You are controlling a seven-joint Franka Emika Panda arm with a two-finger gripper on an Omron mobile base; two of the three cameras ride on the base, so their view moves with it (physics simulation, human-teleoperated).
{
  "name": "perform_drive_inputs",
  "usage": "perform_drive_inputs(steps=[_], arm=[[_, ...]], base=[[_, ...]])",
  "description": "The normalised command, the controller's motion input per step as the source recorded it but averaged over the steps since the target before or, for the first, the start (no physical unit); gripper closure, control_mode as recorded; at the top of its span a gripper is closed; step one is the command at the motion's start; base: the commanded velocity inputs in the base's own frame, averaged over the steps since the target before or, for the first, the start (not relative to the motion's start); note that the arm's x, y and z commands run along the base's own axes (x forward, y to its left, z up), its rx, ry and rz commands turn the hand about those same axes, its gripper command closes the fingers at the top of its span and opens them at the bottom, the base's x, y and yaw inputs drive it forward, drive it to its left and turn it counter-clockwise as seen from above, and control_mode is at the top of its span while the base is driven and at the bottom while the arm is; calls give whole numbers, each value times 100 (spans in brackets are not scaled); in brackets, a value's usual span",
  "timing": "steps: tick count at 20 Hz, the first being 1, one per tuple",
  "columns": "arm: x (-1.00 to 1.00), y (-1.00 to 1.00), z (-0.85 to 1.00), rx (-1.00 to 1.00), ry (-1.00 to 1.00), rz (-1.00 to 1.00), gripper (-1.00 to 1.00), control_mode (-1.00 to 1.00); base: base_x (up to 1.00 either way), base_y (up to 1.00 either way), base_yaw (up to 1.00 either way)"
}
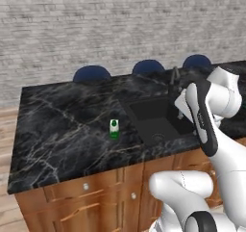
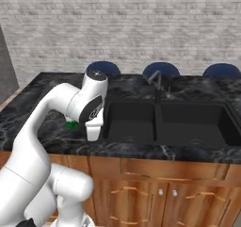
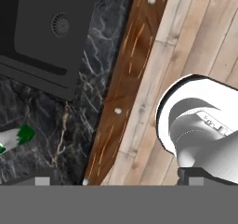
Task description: Gather the eggs and milk located in the vicinity of the sink area and place them right next to the bowl.
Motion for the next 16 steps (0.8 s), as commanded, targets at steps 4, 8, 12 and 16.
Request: perform_drive_inputs(steps=[4, 8, 12, 16], arm=[[0, 0, 0, 0, 0, 0, -100, 100], [0, 0, 0, 0, 0, 0, -100, 100], [0, 0, 0, 0, 0, 0, -100, 100], [0, 0, 0, 0, 0, 0, -100, 100]], base=[[40, 47, 8], [49, 33, 10], [7, 33, 12], [-40, 34, 16]])
